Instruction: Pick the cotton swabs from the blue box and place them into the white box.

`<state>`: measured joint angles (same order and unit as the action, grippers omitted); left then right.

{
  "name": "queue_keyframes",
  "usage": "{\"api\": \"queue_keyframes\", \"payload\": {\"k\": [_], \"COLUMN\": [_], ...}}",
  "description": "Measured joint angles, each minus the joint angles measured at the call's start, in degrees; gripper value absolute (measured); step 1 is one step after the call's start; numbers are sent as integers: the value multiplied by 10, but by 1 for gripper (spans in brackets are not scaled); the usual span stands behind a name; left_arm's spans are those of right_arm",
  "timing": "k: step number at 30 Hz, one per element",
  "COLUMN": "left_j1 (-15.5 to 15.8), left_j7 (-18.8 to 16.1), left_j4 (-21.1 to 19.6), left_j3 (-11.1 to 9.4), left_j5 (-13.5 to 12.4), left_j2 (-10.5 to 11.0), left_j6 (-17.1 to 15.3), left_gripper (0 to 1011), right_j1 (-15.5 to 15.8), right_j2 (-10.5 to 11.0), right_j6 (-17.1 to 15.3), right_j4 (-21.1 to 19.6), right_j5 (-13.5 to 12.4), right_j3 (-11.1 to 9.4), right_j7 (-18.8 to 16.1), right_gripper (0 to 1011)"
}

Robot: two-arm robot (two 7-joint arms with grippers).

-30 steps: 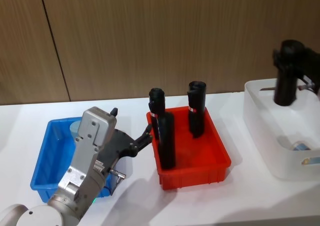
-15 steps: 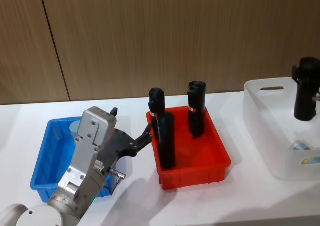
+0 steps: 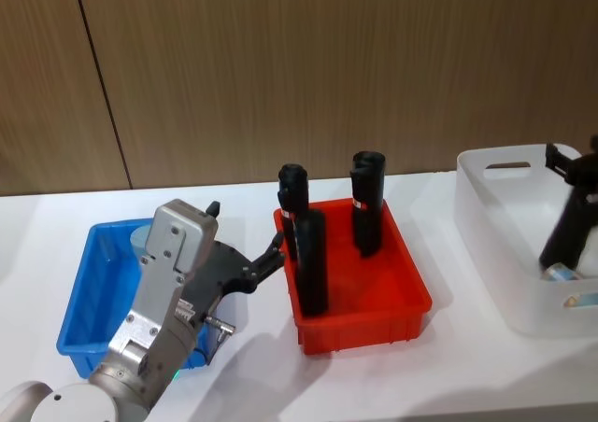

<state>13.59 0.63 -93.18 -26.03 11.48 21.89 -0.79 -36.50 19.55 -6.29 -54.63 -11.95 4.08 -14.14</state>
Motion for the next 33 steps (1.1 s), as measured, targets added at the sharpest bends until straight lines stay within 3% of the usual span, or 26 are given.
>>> {"api": "queue_keyframes", "payload": {"k": [9,16,33], "left_j1": [0,0,0], "left_j7": [0,0,0], "left_j4": [0,0,0], "left_j3": [0,0,0], "left_j5": [0,0,0], "left_j2": [0,0,0], "left_j6": [0,0,0], "left_gripper": [1004,1004,1004], "right_j1": [-7,-5,25], "right_j2": [-1,-1,4], "right_j6": [10,15,13], "right_j4": [20,15,-49], "right_j5": [-4,-8,-18], "right_j3": [0,-2,-9], "right_j7": [-2,0,5], "right_gripper": [1001,1001,1002]}}
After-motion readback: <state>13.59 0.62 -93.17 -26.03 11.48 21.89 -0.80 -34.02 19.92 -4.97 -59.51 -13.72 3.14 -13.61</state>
